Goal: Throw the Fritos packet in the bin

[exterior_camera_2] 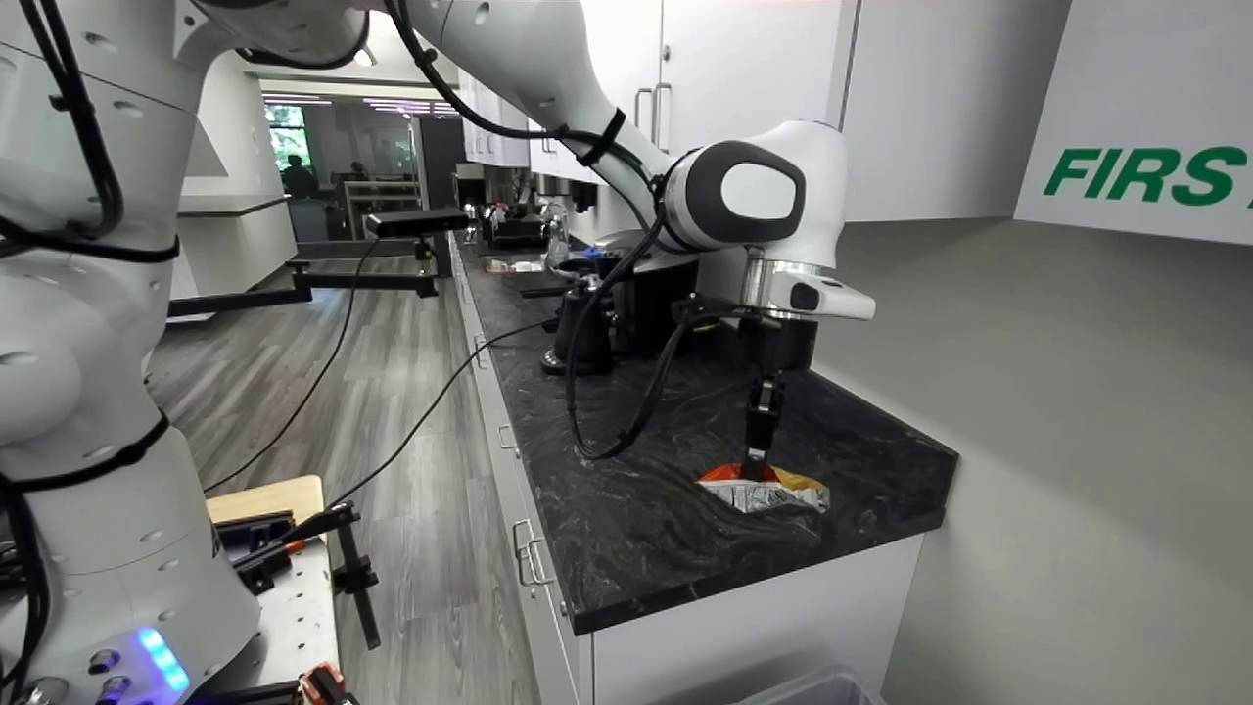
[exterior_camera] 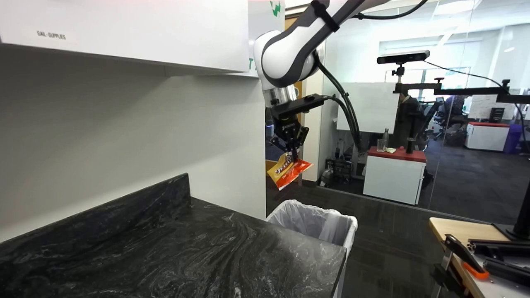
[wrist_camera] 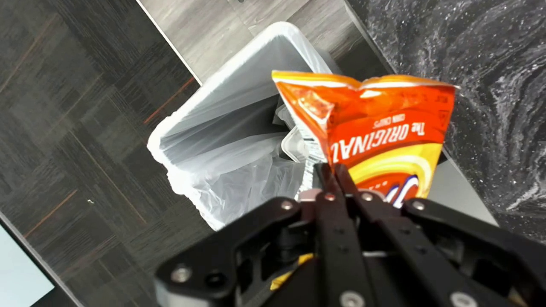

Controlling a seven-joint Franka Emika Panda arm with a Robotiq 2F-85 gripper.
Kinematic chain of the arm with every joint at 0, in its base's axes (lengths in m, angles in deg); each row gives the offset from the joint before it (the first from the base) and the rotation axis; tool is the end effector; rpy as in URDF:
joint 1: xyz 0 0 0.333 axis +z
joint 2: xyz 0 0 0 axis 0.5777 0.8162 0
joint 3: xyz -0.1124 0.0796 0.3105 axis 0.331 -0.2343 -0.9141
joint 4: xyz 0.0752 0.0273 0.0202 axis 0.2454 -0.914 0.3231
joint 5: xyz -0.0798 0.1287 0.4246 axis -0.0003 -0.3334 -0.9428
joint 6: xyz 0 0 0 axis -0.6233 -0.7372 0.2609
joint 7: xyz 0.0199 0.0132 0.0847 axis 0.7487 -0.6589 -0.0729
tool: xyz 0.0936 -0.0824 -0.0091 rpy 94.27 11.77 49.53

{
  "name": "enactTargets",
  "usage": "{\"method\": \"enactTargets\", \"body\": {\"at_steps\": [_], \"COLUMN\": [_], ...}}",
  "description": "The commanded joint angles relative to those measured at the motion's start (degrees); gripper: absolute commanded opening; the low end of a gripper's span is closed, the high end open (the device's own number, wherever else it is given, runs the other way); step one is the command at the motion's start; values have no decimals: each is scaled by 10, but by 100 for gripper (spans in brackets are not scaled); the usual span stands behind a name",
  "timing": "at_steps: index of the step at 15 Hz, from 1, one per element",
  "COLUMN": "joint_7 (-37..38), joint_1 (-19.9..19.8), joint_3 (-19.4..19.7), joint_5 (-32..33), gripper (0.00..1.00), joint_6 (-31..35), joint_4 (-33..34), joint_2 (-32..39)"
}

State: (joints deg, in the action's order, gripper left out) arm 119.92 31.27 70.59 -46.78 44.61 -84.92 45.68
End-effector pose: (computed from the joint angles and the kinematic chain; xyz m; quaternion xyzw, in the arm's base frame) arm 0.6288 -0.2486 0.2949 0.8952 -0.4284 -0.0582 0.1079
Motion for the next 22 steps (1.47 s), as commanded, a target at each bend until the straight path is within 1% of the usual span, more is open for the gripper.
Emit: {"method": "enactTargets", "body": {"at_steps": [1,4,11,17,22], "joint_7": [17,27,86,116,129], "joint_1": [-9,-16,-46,-71,-97], "joint_3": [3,14,35,39,46], "joint_5": [23,37,88,97,75], "gripper": [2,2,2,2,2], "joint_6": [-18,-28,-46,-45,-36], "joint_4": [-38,-48,-57,-37,-27], "joint_2": [-57,-80,-112,-72,-36]}}
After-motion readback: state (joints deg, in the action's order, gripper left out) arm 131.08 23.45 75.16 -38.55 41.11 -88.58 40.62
